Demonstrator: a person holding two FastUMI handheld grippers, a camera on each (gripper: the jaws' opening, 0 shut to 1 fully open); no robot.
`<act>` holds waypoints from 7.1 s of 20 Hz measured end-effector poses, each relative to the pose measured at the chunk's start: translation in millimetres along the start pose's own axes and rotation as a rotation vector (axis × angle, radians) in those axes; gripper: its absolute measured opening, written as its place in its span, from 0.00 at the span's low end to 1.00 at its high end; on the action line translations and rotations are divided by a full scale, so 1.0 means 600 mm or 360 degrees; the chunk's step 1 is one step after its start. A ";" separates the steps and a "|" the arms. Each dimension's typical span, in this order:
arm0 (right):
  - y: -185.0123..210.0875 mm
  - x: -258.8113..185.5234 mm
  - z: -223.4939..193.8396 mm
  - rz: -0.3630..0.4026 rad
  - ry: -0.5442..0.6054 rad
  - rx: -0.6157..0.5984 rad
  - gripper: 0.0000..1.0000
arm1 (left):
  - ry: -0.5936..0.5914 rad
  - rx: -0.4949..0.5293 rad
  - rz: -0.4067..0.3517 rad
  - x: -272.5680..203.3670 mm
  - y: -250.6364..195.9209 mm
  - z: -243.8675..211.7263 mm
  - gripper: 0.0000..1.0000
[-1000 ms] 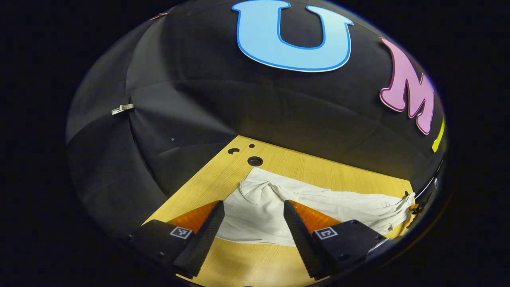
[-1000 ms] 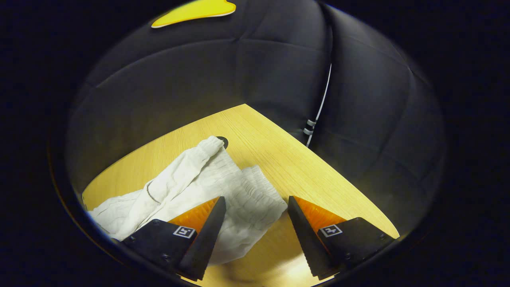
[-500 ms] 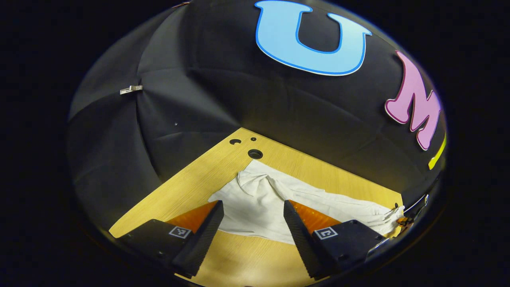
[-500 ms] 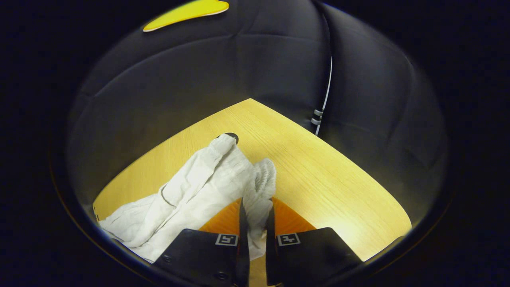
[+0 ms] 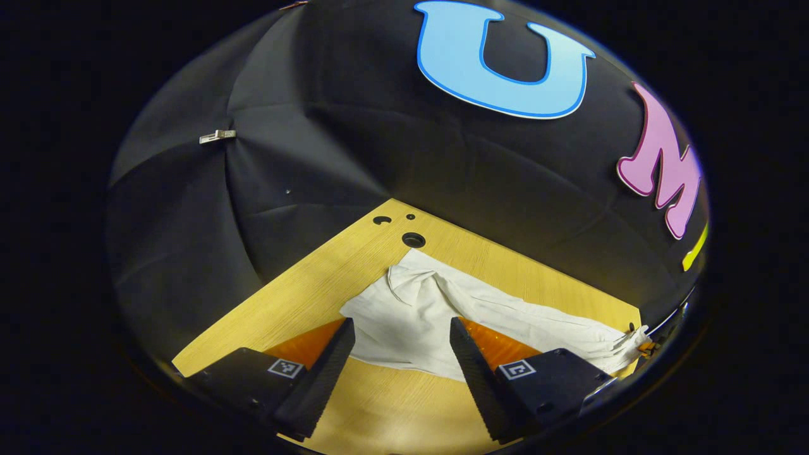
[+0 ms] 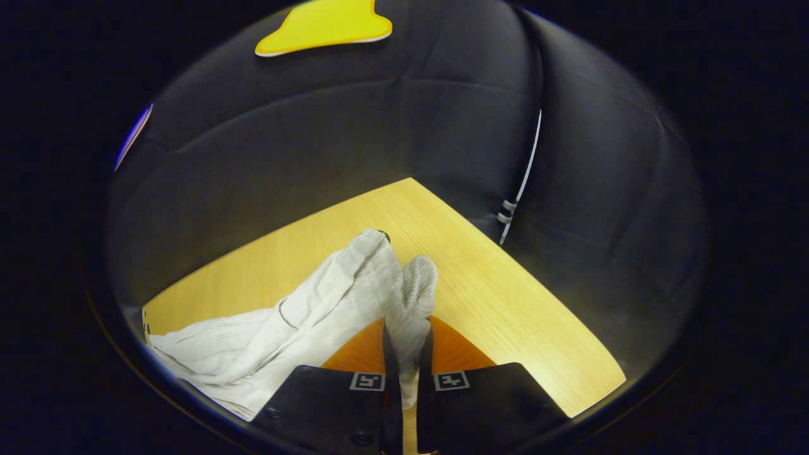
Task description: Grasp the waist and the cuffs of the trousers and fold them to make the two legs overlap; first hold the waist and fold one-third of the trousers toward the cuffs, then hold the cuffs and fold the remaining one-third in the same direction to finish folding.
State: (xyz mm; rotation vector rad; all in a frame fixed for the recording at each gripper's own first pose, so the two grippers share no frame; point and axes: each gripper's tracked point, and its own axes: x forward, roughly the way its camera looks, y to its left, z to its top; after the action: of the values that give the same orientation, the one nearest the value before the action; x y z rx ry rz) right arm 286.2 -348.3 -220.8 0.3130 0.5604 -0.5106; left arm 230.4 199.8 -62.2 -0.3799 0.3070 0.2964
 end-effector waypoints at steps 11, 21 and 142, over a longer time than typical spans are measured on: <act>0.195 -0.168 0.103 0.0308 -0.0265 -0.0008 0.13 | -0.0012 0.0076 -0.0084 -0.014 0.044 0.018 0.96; 0.402 -0.254 0.006 0.0605 -0.0224 0.0012 0.13 | 0.0015 0.0007 -0.0165 0.016 0.131 -0.007 0.92; -0.033 -0.443 -0.211 0.0573 -0.0066 -0.0253 0.99 | 0.0050 0.0539 -0.1003 -0.227 -0.689 -0.288 0.93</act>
State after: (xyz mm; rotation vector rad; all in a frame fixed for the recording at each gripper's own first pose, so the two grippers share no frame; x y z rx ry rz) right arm 28.3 -213.2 -172.3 0.2442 0.4875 -0.1234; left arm 204.8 -267.1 -37.7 -0.1319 0.2482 -0.3771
